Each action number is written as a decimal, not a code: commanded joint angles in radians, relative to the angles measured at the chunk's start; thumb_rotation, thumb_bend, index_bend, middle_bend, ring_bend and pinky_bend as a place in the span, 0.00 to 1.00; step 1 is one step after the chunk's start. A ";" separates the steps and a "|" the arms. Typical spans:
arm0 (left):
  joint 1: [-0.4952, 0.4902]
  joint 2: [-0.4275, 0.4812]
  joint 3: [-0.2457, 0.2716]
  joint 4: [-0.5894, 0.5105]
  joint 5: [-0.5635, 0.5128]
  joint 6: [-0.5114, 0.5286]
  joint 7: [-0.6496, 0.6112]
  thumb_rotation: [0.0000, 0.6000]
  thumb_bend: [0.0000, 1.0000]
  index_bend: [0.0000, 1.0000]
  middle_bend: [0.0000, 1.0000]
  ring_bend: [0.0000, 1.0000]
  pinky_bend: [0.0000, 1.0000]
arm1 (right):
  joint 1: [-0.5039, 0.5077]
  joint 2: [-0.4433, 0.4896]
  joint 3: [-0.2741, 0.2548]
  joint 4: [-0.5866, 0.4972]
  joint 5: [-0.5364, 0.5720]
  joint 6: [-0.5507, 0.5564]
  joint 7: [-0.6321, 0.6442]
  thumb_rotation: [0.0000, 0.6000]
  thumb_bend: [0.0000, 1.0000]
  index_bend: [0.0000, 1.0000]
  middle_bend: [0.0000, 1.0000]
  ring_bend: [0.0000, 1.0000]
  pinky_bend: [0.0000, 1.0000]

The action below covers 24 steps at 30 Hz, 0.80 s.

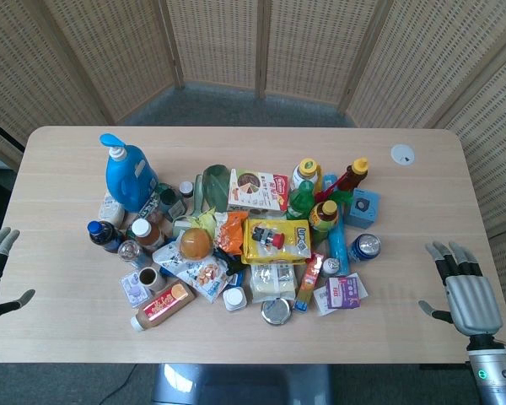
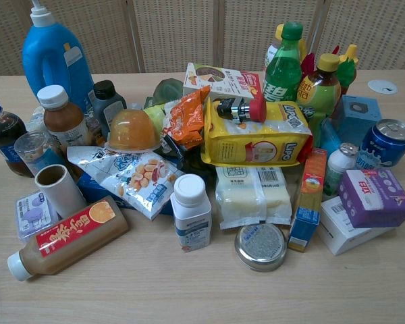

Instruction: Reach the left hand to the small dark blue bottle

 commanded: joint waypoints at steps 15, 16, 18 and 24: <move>-0.021 0.012 -0.010 0.006 -0.014 -0.044 -0.045 1.00 0.13 0.00 0.00 0.00 0.00 | -0.002 0.003 -0.004 -0.004 0.003 0.000 0.003 1.00 0.00 0.00 0.00 0.00 0.00; -0.024 0.010 -0.010 0.008 -0.016 -0.050 -0.051 1.00 0.13 0.00 0.00 0.00 0.00 | -0.002 0.004 -0.004 -0.004 0.002 0.002 0.003 1.00 0.00 0.00 0.00 0.00 0.00; -0.033 0.005 -0.016 0.016 -0.021 -0.064 -0.073 1.00 0.13 0.00 0.00 0.00 0.00 | -0.003 0.005 -0.005 -0.005 0.000 0.004 0.003 1.00 0.00 0.00 0.00 0.00 0.00; -0.071 -0.074 -0.046 0.151 -0.017 -0.095 -0.266 1.00 0.13 0.00 0.00 0.00 0.00 | -0.004 0.007 -0.005 -0.008 0.001 0.005 0.007 1.00 0.00 0.00 0.00 0.00 0.00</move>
